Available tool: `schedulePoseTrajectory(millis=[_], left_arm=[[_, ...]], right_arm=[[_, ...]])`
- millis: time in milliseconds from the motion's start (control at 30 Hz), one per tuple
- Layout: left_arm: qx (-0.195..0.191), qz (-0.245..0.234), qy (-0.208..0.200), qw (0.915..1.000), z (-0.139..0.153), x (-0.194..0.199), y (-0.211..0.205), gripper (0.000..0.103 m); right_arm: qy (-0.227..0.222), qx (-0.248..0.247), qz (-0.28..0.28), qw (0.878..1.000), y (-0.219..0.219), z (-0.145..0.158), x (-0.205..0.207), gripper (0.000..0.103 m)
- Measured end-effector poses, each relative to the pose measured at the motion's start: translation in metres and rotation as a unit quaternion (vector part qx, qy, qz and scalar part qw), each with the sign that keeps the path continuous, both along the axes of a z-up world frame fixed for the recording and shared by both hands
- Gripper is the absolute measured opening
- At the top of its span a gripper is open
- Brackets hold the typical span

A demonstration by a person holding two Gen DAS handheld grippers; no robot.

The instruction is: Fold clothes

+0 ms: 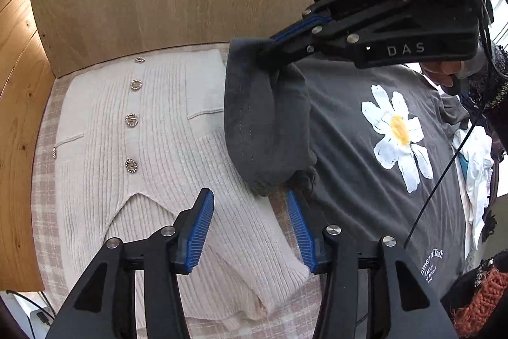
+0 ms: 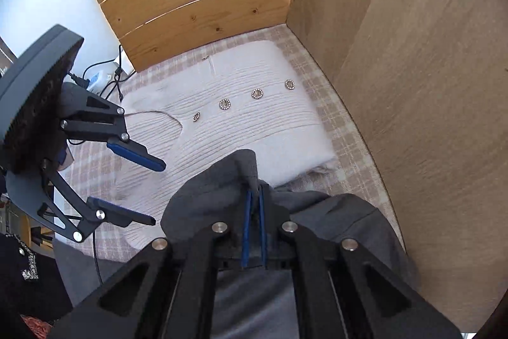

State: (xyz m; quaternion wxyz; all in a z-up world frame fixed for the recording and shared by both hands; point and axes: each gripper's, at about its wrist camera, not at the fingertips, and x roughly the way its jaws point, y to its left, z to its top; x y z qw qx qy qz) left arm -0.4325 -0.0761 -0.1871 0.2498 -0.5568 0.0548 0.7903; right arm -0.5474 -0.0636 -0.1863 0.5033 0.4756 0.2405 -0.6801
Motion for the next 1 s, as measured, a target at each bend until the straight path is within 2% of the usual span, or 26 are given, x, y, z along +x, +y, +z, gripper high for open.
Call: schedulePoseTrajectory(millis=[100, 167, 200, 233, 267, 367, 467, 500, 533, 567, 600, 667, 733, 800, 933, 1000], left_arm=[[0.001, -0.003, 0.0, 1.0, -0.005, -0.007, 0.013, 0.047], [-0.025, -0.006, 0.019, 0.9995, -0.012, -0.013, 0.02, 0.042], [-0.032, -0.003, 0.027, 0.9991, -0.014, -0.016, 0.022, 0.032], [-0.024, -0.001, 0.024, 0.9994, -0.015, -0.021, 0.023, 0.002], [-0.014, 0.004, 0.021, 0.9997, -0.014, -0.025, 0.021, 0.004], [-0.005, 0.012, 0.076, 0.997, 0.012, -0.015, 0.009, 0.004], [-0.032, 0.004, 0.134, 0.9905, 0.04, 0.0, -0.007, 0.006], [-0.05, 0.0, 0.136, 0.9894, 0.038, 0.001, -0.014, 0.01], [-0.067, -0.003, 0.137, 0.9882, 0.035, 0.003, -0.022, 0.015], [-0.081, 0.012, 0.112, 0.9903, 0.024, -0.002, -0.033, 0.019], [-0.095, 0.026, 0.086, 0.9914, 0.012, -0.006, -0.043, 0.019], [-0.112, 0.051, 0.045, 0.9913, -0.006, -0.012, -0.062, 0.018], [-0.116, 0.061, 0.047, 0.9902, -0.006, -0.011, -0.074, 0.018], [-0.091, 0.067, 0.056, 0.992, 0.008, -0.014, -0.078, 0.02], [-0.027, 0.051, 0.072, 0.9957, 0.041, -0.042, -0.062, 0.044], [0.011, 0.04, 0.067, 0.9969, 0.051, -0.062, -0.048, 0.045]], right_arm=[[-0.006, -0.019, -0.019, 1.0, 0.008, 0.009, -0.005, 0.005], [-0.002, -0.021, -0.02, 1.0, 0.008, 0.012, -0.003, 0.005], [0.007, -0.016, -0.02, 1.0, 0.008, 0.013, -0.001, 0.005], [0.013, -0.014, -0.022, 1.0, 0.008, 0.014, 0.0, 0.005], [0.018, -0.012, -0.025, 0.999, 0.009, 0.015, 0.0, 0.005], [0.037, -0.034, -0.038, 0.998, 0.019, 0.03, 0.0, 0.005], [0.034, -0.082, -0.049, 0.995, 0.029, 0.05, -0.001, 0.005], [0.022, -0.092, -0.041, 0.995, 0.025, 0.051, 0.0, 0.007], [0.007, -0.083, -0.027, 0.996, 0.015, 0.046, 0.0, 0.01], [0.003, -0.06, -0.023, 0.998, 0.006, 0.039, 0.001, 0.021], [0.008, -0.034, -0.026, 0.999, -0.002, 0.032, 0.0, 0.031], [0.006, -0.033, -0.036, 0.999, -0.001, 0.029, -0.003, 0.033], [-0.02, -0.061, -0.062, 0.996, 0.013, 0.032, -0.016, 0.033], [-0.027, -0.066, -0.088, 0.994, 0.027, 0.03, -0.027, 0.033], [-0.012, -0.027, -0.117, 0.993, 0.037, 0.011, -0.038, 0.033], [-0.013, -0.025, -0.116, 0.993, 0.036, 0.004, -0.039, 0.033]])
